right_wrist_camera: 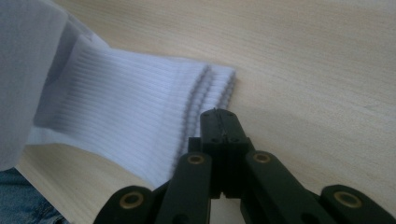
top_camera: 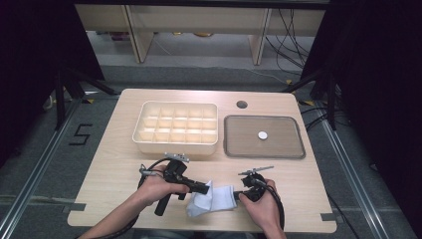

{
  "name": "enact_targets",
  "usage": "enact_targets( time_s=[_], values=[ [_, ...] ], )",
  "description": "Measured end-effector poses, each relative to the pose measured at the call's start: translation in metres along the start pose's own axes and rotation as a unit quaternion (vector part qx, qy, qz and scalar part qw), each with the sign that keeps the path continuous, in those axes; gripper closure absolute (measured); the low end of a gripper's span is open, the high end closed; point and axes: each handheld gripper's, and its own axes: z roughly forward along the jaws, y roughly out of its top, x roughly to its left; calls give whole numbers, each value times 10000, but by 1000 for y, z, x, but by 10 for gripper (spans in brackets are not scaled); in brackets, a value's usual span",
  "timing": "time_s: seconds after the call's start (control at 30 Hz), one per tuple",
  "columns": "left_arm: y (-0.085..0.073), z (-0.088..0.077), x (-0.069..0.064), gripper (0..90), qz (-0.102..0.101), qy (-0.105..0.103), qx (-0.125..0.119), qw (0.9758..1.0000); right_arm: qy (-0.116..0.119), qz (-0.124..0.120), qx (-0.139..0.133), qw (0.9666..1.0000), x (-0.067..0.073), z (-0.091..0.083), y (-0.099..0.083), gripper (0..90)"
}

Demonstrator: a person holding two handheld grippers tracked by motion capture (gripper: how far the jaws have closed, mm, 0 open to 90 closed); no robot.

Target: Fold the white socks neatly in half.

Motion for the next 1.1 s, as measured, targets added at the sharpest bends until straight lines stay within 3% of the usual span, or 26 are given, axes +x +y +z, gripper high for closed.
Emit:
enact_targets(
  time_s=[0.1,0.13,0.27,0.3,0.33,0.43,0.47,0.5,0.6,0.63,0.7,0.73,0.9,0.93,1.0,1.03,1.07,1.1],
  values=[
    [0,0,1,834,18,-43,1,10000,1,82,35,10000,2,0,0,900],
    [0,0,1,835,20,-36,-3,10000,-50,-36,-36,10000,1,1,0,900],
    [-1,4,1,835,25,22,-118,9999,-38,-33,-23,10000,2,2,0,900],
    [0,2,1,835,70,98,18,9999,-24,-11,-12,10000,3,1,0,900],
    [-1,4,0,835,20,42,-85,10000,-15,0,-2,10000,4,2,0,900],
    [-1,5,0,835,75,69,-83,9999,-4,-47,-8,10000,4,2,-1,900],
    [0,3,-1,835,113,139,41,9998,-13,-46,-7,10000,4,2,-1,900],
    [0,4,0,835,126,52,5,9999,-8,-28,6,10000,5,2,-1,900],
    [0,6,-1,835,135,149,-88,9998,-16,-97,-13,10000,5,3,-1,900],
    [1,5,-2,835,175,195,10,9997,-25,-71,-12,10000,5,3,-1,900],
    [1,6,-2,835,229,228,-67,9995,-16,-130,-34,9999,6,4,-1,900],
    [1,6,-2,835,241,258,-51,9994,-3,-25,-6,10000,8,3,-1,900],
    [2,6,-3,835,420,394,62,9983,-6,-149,-38,9999,8,4,-1,900],
    [1,8,-3,835,419,390,-50,9983,-5,-152,-39,9999,8,4,-1,900],
    [3,7,-3,835,485,413,61,9979,-18,-90,-41,9999,9,4,-2,900],
    [2,9,-3,835,517,437,-18,9977,6,-23,-6,10000,10,3,-1,900],
    [4,7,-4,835,550,546,147,9969,0,-77,-10,10000,10,3,-1,900],
    [3,10,-5,835,539,511,-4,9972,8,-43,7,10000,11,3,-1,900]
  ],
)
